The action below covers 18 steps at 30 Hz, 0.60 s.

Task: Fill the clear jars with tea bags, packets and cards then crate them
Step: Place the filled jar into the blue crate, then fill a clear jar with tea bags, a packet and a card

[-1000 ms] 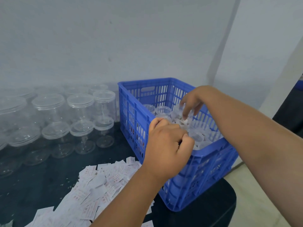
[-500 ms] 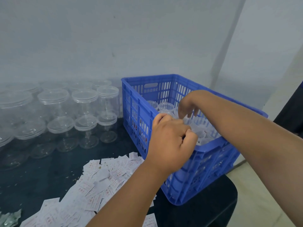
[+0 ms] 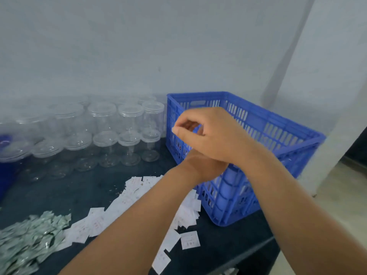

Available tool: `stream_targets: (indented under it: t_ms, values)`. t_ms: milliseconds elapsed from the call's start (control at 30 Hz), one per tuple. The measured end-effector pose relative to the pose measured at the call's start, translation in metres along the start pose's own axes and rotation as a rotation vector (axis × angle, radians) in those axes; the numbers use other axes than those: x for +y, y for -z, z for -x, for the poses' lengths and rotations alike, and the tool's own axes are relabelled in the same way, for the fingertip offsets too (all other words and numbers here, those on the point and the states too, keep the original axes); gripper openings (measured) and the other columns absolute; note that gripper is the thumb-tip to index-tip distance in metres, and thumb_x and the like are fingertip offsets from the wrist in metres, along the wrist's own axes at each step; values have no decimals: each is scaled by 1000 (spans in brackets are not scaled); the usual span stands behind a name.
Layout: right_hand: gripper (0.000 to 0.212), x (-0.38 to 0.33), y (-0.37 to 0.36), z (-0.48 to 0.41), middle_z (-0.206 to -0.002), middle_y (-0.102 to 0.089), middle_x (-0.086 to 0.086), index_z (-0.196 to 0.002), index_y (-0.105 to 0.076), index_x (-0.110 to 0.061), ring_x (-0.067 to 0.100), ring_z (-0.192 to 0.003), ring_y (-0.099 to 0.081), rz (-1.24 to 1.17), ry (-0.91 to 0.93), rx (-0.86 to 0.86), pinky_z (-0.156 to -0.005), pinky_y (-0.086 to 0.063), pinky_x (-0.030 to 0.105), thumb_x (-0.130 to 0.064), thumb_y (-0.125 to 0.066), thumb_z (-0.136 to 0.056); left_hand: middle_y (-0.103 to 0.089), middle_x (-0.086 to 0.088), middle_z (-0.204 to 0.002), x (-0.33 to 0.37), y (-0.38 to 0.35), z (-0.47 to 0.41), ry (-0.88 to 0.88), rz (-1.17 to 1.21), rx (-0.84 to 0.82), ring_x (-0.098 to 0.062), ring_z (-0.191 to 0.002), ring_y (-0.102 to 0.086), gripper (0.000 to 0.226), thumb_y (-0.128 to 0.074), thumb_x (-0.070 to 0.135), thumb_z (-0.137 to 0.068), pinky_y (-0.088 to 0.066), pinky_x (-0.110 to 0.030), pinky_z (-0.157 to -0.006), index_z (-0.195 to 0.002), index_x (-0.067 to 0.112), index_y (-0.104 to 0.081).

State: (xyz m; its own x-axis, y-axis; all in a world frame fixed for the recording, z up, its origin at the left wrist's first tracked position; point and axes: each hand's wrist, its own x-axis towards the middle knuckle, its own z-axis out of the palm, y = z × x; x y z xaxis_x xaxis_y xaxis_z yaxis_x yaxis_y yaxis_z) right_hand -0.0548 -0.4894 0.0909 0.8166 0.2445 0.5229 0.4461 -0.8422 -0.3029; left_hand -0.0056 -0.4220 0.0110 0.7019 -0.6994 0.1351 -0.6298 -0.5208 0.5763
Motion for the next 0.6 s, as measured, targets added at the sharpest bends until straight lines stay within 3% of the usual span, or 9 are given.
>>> stream_targets:
  t_ms: [33, 67, 100, 167, 200, 300, 400, 500, 600]
  values:
    - [14, -8, -9, 11, -89, -75, -16, -95, -78, -26, -1, -86, -67, -8, 25, 27, -78, -49, 14, -35, -69, -101, -39, -31, -157, -6, -1, 12, 9, 116, -21, -43, -147, -36, 76, -49, 47, -98, -24, -46, -123, -151, -7, -41]
    - [15, -14, -18, 20, -87, -74, -14, -93, -77, -23, 2, -84, -67, -27, 49, 56, -78, -50, 18, -32, -69, -101, -42, -35, -151, -12, -1, 27, -12, 268, 68, -47, -143, -39, 89, -52, 56, -89, -30, -46, -122, -145, -13, -44]
    - [17, -20, -29, 28, -86, -73, -11, -90, -77, -19, 6, -83, -66, -57, 78, 90, -79, -51, 24, -28, -68, -101, -50, -32, -143, -20, -2, 41, -46, 394, 195, -45, -137, -46, 85, -57, 55, -85, -40, -36, -116, -140, -9, -51]
    - [21, -31, -52, 42, -84, -70, -5, -87, -74, -12, 14, -83, -64, -125, 146, 172, -81, -50, 29, -24, -65, -102, -67, 3, -116, -39, -1, 81, -133, 606, 322, -18, -115, -64, 26, -55, 36, -98, -49, -17, -91, -120, 27, -67]
    - [25, -37, -66, 48, -82, -68, -5, -84, -72, -12, 15, -82, -63, -160, 156, 202, -80, -48, 28, -26, -63, -103, -67, 17, -99, -53, 0, 101, -140, 537, 392, -7, -98, -66, 18, -49, 31, -101, -51, -19, -79, -105, 41, -64]
    - [38, -55, -111, 63, -67, -52, -10, -70, -57, -21, 13, -67, -53, -310, 40, 153, -65, -41, 24, -36, -58, -105, -64, 12, -70, -110, -2, 171, 111, 171, 492, -8, -62, -60, 20, -47, 47, -102, -44, -28, -53, -85, 47, -57]
    - [52, -85, -173, 77, -56, -35, -10, -61, -32, -27, 9, -54, -36, -610, -225, 104, -54, -31, 20, -39, -58, -103, -68, 16, -67, -154, -11, 231, 424, 171, 569, -8, -59, -62, 39, -46, 54, -105, -50, -32, -57, -75, 37, -64]
    - [53, -120, -245, 94, -56, -29, -9, -61, -27, -25, 8, -56, -28, -815, -600, 158, -54, -27, 26, -34, -59, -103, -67, 11, -67, -182, -17, 269, 617, 215, 691, -6, -63, -62, 49, -44, 52, -104, -52, -34, -63, -69, 23, -63]
    - [57, -138, -298, 114, -54, -31, -7, -61, -29, -21, 9, -55, -31, -710, -581, 59, -55, -26, 26, -28, -66, -103, -65, 10, -71, -203, -18, 291, 665, 225, 713, -6, -65, -60, 38, -56, 43, -104, -52, -38, -67, -73, 23, -62]
